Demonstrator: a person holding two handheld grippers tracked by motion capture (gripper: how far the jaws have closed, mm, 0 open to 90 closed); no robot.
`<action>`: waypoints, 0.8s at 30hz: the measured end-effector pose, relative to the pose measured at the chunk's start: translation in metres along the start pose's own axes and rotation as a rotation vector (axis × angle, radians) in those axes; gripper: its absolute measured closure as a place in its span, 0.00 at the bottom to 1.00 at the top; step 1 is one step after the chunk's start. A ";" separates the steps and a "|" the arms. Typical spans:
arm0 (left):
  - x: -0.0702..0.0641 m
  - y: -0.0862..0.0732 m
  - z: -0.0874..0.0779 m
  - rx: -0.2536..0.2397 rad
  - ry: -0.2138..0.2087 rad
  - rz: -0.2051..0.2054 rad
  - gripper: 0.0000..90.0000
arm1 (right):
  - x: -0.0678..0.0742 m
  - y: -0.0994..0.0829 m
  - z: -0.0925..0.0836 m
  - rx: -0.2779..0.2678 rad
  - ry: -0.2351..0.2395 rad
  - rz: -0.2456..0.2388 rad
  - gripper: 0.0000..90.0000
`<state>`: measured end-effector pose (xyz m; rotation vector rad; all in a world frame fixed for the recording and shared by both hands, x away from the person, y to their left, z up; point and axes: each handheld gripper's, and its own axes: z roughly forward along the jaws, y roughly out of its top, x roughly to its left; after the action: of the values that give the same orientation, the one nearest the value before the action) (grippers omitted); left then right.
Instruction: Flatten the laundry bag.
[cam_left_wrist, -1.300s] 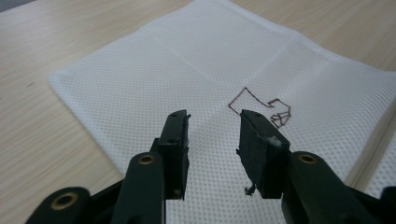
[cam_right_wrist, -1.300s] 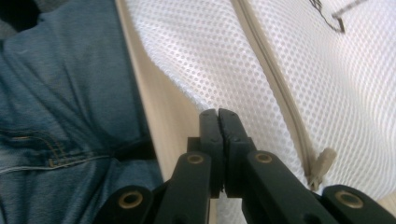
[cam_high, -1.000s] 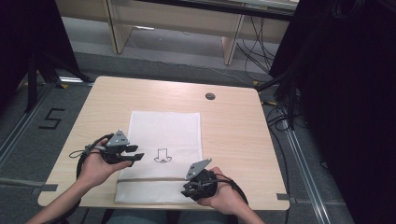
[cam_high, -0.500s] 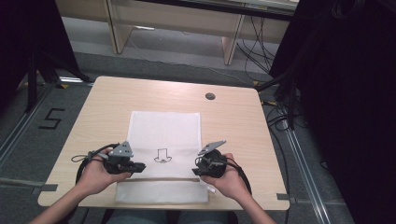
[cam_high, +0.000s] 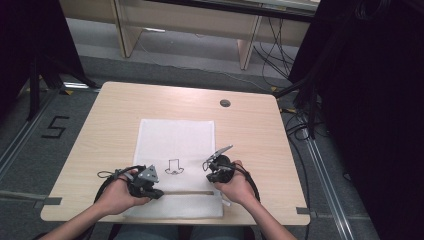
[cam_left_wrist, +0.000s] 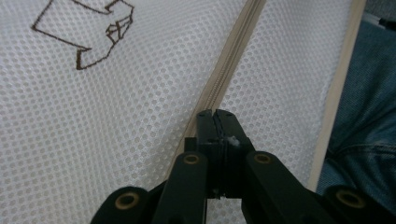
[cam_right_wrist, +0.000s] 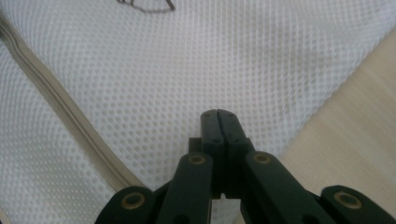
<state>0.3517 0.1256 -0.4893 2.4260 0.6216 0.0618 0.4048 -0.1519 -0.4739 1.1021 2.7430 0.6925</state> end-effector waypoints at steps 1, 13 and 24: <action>0.002 0.000 0.001 0.024 0.003 0.014 0.98 | 0.000 -0.001 0.001 0.011 0.000 0.002 1.00; 0.007 0.000 0.007 0.049 0.033 0.020 0.98 | -0.003 -0.010 0.004 0.067 -0.009 0.054 1.00; 0.007 0.001 0.008 0.045 0.049 0.019 0.97 | -0.008 -0.014 0.004 0.027 0.019 0.036 0.96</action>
<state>0.3598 0.1239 -0.4962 2.4806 0.6278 0.1173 0.4031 -0.1644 -0.4846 1.1589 2.7628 0.6748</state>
